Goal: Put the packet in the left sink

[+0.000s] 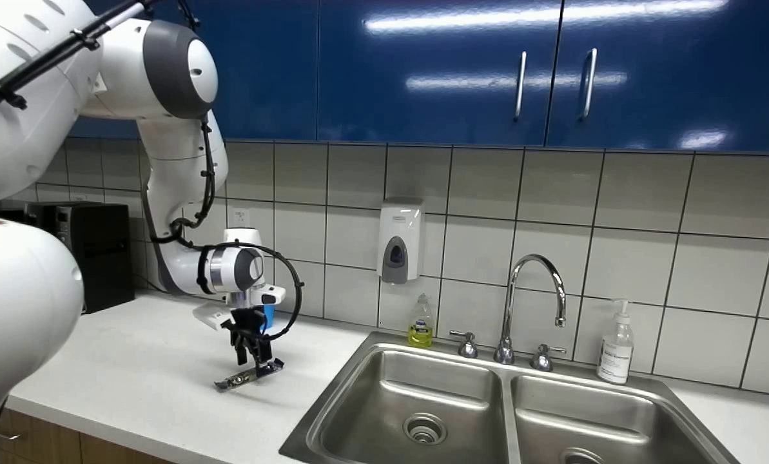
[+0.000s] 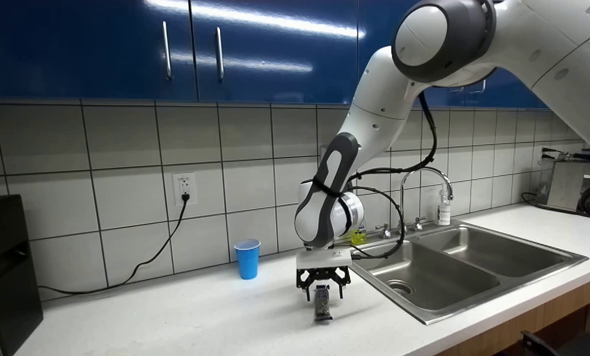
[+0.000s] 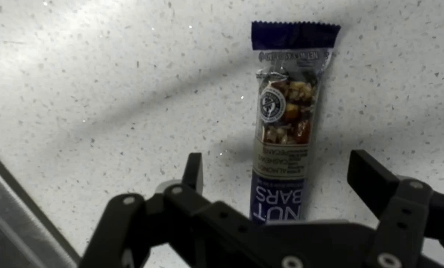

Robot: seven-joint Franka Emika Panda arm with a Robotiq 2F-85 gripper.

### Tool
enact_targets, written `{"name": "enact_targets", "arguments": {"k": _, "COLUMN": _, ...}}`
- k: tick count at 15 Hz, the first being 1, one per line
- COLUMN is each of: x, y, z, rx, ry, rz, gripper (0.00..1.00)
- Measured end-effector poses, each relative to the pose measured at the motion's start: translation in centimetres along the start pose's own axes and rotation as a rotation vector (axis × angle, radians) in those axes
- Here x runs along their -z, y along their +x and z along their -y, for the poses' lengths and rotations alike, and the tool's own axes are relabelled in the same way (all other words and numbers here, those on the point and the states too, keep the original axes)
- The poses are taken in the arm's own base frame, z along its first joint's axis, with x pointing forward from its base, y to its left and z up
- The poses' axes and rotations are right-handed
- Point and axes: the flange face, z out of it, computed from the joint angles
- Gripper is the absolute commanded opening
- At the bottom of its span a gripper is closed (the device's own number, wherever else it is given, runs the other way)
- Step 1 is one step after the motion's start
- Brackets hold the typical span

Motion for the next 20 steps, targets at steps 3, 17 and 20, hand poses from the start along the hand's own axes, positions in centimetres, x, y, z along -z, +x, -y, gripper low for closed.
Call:
{"name": "enact_targets", "arguments": {"k": 3, "x": -0.13, "y": 0.10, "z": 0.01, "rx": -0.029, "ry": -0.001, "rz": 0.000, "gripper": 1.00}}
{"name": "enact_targets", "arguments": {"k": 17, "x": -0.93, "y": 0.57, "z": -0.31, "rx": -0.095, "ry": -0.011, "rz": -0.001, "gripper": 1.00}}
{"name": "enact_targets", "arguments": {"k": 20, "x": -0.96, "y": 0.68, "z": -0.31, "rx": -0.097, "ry": -0.011, "rz": -0.002, "gripper": 0.71}}
